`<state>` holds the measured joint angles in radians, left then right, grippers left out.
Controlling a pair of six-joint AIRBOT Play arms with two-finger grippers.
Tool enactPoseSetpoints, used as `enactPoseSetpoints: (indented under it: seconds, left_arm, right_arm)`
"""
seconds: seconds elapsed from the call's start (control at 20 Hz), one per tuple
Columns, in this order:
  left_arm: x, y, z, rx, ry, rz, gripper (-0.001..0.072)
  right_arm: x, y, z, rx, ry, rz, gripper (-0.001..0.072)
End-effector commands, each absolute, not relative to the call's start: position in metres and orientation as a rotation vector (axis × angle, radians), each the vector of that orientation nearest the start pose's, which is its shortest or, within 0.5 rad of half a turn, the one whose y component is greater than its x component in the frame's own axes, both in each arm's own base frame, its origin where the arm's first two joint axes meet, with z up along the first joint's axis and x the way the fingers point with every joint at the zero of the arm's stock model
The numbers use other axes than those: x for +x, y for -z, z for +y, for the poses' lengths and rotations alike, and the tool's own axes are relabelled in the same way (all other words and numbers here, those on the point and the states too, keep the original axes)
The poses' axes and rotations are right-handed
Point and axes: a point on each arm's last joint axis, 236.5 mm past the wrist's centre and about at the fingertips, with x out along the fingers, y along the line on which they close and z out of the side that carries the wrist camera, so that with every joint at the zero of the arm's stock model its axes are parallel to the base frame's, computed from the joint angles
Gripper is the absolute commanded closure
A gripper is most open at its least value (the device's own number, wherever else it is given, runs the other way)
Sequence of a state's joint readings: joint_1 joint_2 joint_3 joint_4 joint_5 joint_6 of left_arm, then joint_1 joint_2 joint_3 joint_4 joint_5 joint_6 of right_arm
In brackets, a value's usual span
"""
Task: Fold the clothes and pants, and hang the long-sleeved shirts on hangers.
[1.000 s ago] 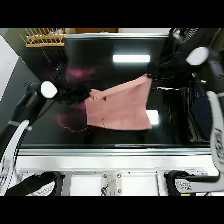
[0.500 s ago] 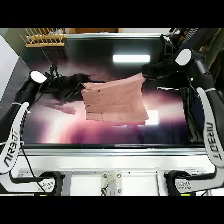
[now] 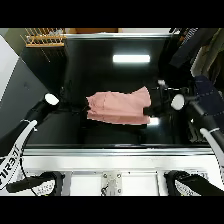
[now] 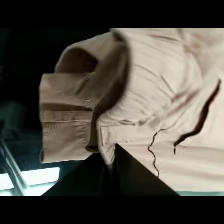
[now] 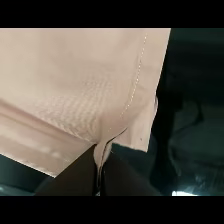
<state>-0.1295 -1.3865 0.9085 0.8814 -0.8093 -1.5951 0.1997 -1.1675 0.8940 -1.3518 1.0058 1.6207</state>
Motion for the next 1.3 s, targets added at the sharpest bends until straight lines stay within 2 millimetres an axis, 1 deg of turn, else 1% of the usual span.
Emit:
enactPoseSetpoints:
  seconds: [0.0, 0.1, 0.2, 0.35, 0.45, 0.5, 0.55, 0.6, 0.65, 0.7, 0.75, 0.8, 0.85, 0.9, 0.95, 1.05, 1.1, 1.15, 1.2, 1.25]
  left_arm:
    - [0.368, 0.094, -0.166, -0.646, 0.185, 1.313, 0.0695]
    - [0.367, 0.104, -0.167, -0.656, 0.172, 1.334, 0.0695]
    - [0.367, 0.110, -0.163, -0.669, 0.156, 1.345, 0.0695]
    - [0.365, 0.110, -0.162, -0.670, 0.157, 1.358, 0.0695]
    - [0.365, 0.109, -0.163, -0.678, 0.159, 1.358, 0.0693]
    - [0.367, 0.105, -0.163, -0.677, 0.163, 1.346, 0.0574]
    - [0.370, 0.098, -0.163, -0.677, 0.168, 1.323, 0.0307]
    - [0.373, 0.088, -0.163, -0.675, 0.177, 1.294, 0.0211]
    - [0.377, 0.074, -0.163, -0.672, 0.191, 1.260, 0.0210]
    - [0.378, 0.058, -0.164, -0.669, 0.210, 1.227, 0.0210]
    - [0.376, 0.042, -0.165, -0.660, 0.232, 1.202, 0.0210]
    - [0.373, 0.025, -0.167, -0.656, 0.258, 1.180, 0.0210]
    - [0.368, 0.011, -0.169, -0.651, 0.282, 1.167, 0.0210]
    - [0.361, -0.003, -0.171, -0.644, 0.309, 1.158, 0.0210]
    - [0.355, -0.015, -0.173, -0.639, 0.332, 1.148, 0.0210]
    - [0.348, -0.036, -0.174, -0.630, 0.363, 1.113, 0.0216]
    - [0.345, -0.044, -0.175, -0.625, 0.376, 1.099, 0.0326]
    - [0.342, -0.052, -0.176, -0.622, 0.387, 1.086, 0.0536]
    - [0.341, -0.058, -0.177, -0.619, 0.395, 1.070, 0.0692]
    - [0.341, -0.063, -0.177, -0.619, 0.399, 1.056, 0.0695]
  right_arm:
    - [0.288, 0.077, 0.112, 0.140, -0.211, 1.368, 0.0707]
    - [0.282, 0.081, 0.117, 0.123, -0.228, 1.380, 0.0706]
    - [0.281, 0.081, 0.122, 0.114, -0.241, 1.378, 0.0706]
    - [0.280, 0.083, 0.126, 0.133, -0.246, 1.388, 0.0703]
    - [0.282, 0.080, 0.130, 0.157, -0.250, 1.378, 0.0694]
    - [0.286, 0.077, 0.131, 0.157, -0.252, 1.366, 0.0692]
    - [0.293, 0.071, 0.131, 0.163, -0.252, 1.347, 0.0640]
    - [0.303, 0.061, 0.130, 0.171, -0.250, 1.320, 0.0365]
    - [0.314, 0.048, 0.127, 0.184, -0.244, 1.290, 0.0116]
    - [0.325, 0.032, 0.122, 0.201, -0.234, 1.264, 0.0093]
    - [0.335, 0.014, 0.113, 0.216, -0.220, 1.242, 0.0092]
    - [0.344, -0.003, 0.099, 0.232, -0.199, 1.219, 0.0092]
    - [0.352, -0.015, 0.082, 0.251, -0.169, 1.205, 0.0092]
    - [0.355, -0.019, 0.064, 0.273, -0.145, 1.202, 0.0092]
    - [0.356, -0.016, 0.048, 0.317, -0.127, 1.211, 0.0092]
    - [0.355, 0.004, 0.025, 0.432, -0.152, 1.272, 0.0091]
    - [0.357, 0.017, 0.015, 0.518, -0.164, 1.296, 0.0070]
    - [0.361, 0.031, 0.007, 0.609, -0.167, 1.309, 0.0042]
    - [0.366, 0.046, 0.000, 0.700, -0.180, 1.315, 0.0043]
    - [0.370, 0.059, -0.003, 0.768, -0.204, 1.316, 0.0043]
